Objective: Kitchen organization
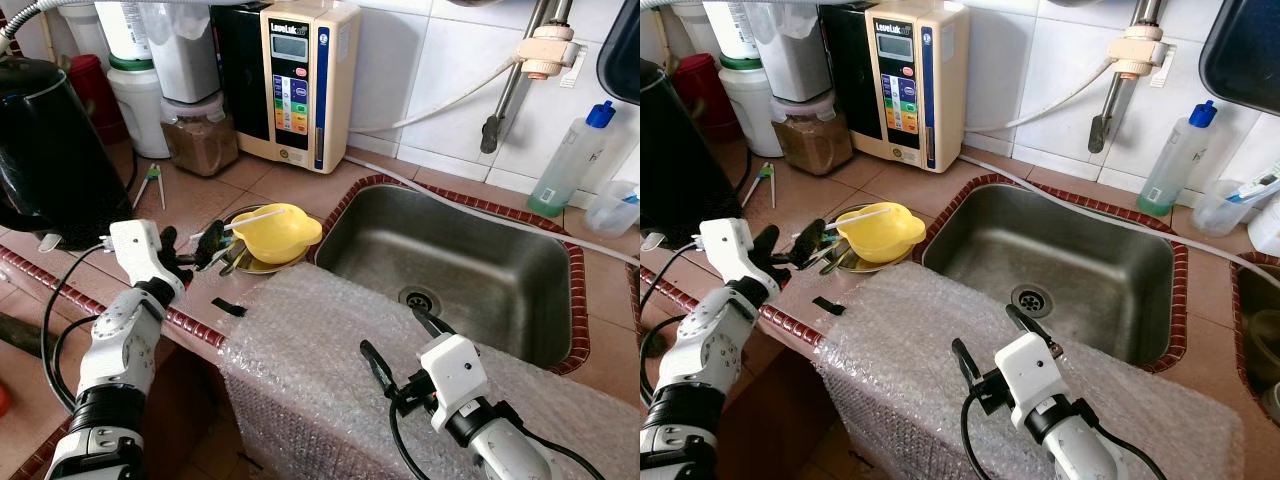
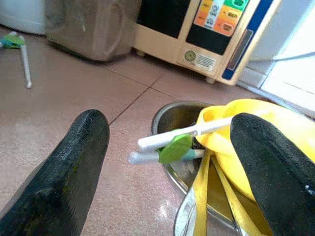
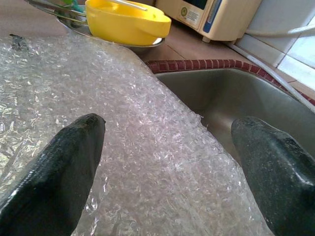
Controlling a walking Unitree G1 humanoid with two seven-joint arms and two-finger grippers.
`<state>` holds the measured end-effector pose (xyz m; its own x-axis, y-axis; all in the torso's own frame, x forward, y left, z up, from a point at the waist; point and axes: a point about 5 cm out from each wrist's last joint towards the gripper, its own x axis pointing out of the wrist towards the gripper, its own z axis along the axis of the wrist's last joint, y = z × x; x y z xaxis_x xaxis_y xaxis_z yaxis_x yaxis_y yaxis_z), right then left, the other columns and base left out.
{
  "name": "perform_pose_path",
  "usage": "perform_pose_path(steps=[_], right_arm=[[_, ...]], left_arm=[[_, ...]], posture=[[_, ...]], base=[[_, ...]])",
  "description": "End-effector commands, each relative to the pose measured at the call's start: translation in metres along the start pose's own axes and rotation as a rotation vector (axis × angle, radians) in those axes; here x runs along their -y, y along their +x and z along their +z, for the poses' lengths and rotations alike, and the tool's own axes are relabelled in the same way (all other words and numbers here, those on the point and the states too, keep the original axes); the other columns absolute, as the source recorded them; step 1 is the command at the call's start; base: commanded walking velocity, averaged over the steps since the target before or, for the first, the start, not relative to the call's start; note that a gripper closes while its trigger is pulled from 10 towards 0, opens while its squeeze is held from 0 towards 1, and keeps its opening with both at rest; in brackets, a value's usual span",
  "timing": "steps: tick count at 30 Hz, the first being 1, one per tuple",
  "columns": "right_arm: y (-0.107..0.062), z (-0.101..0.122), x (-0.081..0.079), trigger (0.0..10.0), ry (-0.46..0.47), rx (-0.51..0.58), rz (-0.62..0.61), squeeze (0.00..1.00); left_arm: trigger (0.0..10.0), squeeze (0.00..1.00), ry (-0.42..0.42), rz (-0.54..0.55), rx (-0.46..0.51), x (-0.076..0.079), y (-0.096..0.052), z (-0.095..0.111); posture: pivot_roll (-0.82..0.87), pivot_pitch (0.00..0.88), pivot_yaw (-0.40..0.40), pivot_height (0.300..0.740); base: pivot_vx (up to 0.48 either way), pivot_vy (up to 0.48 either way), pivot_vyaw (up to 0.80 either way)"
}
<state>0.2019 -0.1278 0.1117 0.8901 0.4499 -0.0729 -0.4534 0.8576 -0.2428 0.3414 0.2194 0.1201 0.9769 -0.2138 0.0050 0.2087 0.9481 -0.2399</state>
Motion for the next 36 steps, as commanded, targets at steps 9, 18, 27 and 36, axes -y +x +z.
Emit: perform_pose_path(steps=[9, 18, 27, 36], right_arm=[[-0.003, -0.002, 0.001, 10.0, -0.014, -0.008, -0.004, 0.0], [-0.004, -0.004, 0.001, 10.0, -0.017, -0.011, 0.002, 0.0], [-0.005, -0.005, 0.0, 10.0, -0.016, -0.012, 0.003, 0.0], [-0.005, -0.005, -0.001, 10.0, -0.012, -0.011, 0.002, 0.0]], left_arm=[[10.0, 0.0, 0.143, 0.161, 0.095, -0.029, 0.0, 0.026], [10.0, 0.0, 0.264, 0.162, 0.147, -0.027, 0.001, 0.033], [10.0, 0.0, 0.377, 0.042, 0.119, -0.014, 0.001, 0.022], [10.0, 0.0, 0.263, -0.03, 0.035, -0.012, 0.002, 0.007]], posture=[[0.06, 0.0, 0.029, 0.74], [0.06, 0.0, 0.023, 0.74], [0.06, 0.0, 0.027, 0.74], [0.06, 0.0, 0.033, 0.74]], base=[[0.0, 0.0, 0.0], [0.0, 0.0, 0.0], [0.0, 0.0, 0.0], [0.0, 0.0, 0.0]])
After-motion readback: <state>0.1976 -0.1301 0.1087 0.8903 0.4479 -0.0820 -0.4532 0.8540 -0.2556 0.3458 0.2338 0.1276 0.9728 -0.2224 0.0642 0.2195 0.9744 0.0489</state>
